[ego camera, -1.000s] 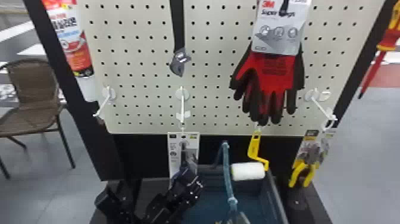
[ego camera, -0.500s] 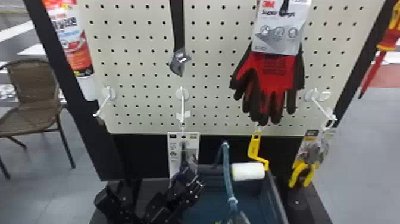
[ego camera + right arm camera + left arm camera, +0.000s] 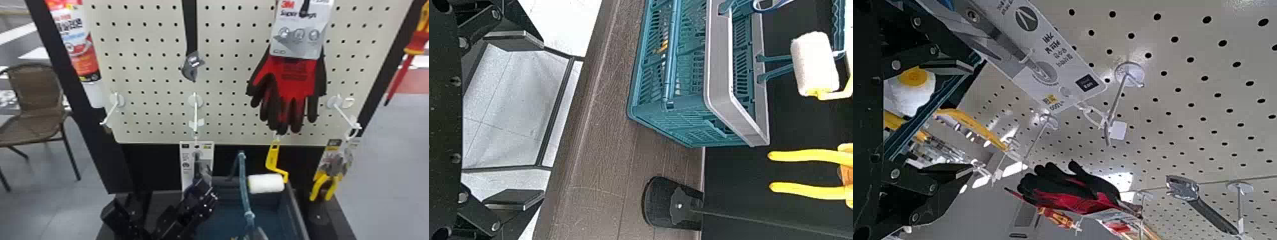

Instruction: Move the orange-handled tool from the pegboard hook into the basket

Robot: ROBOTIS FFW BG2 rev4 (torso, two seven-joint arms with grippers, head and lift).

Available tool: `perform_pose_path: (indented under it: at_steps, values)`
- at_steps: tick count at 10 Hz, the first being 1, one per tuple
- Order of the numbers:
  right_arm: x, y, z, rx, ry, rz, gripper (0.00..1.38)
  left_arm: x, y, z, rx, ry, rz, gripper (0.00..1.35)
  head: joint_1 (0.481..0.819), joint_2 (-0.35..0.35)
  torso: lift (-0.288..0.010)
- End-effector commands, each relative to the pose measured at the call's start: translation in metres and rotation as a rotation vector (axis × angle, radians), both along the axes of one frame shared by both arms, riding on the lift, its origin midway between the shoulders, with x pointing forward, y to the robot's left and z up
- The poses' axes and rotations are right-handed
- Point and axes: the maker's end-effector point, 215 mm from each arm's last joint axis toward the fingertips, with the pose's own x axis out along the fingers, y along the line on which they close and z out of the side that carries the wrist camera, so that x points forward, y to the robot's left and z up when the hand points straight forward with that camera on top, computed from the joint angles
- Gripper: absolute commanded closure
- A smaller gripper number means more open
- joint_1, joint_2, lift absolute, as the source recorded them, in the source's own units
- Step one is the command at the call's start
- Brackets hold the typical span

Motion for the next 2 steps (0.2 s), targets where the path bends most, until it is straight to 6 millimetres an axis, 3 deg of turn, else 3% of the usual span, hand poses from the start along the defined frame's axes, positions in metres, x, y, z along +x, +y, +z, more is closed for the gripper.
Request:
perform_pose_path:
  at_steps: [1,2]
  values:
    - [-0.0008,0.0002,-0.0004,0.001,0.002,-0.001,0.24,-0.0007,0.0002,0.0003,0.001,-0.001,-0.001,0.55,0.549,0.0,-0.1]
    - [-0.0008,0.0002,-0.0004,0.001,0.002,-0.001,0.24,-0.0007,0.0036,0.0013,0.006,-0.005,0.006,0.55,0.549,0.0,-0.1]
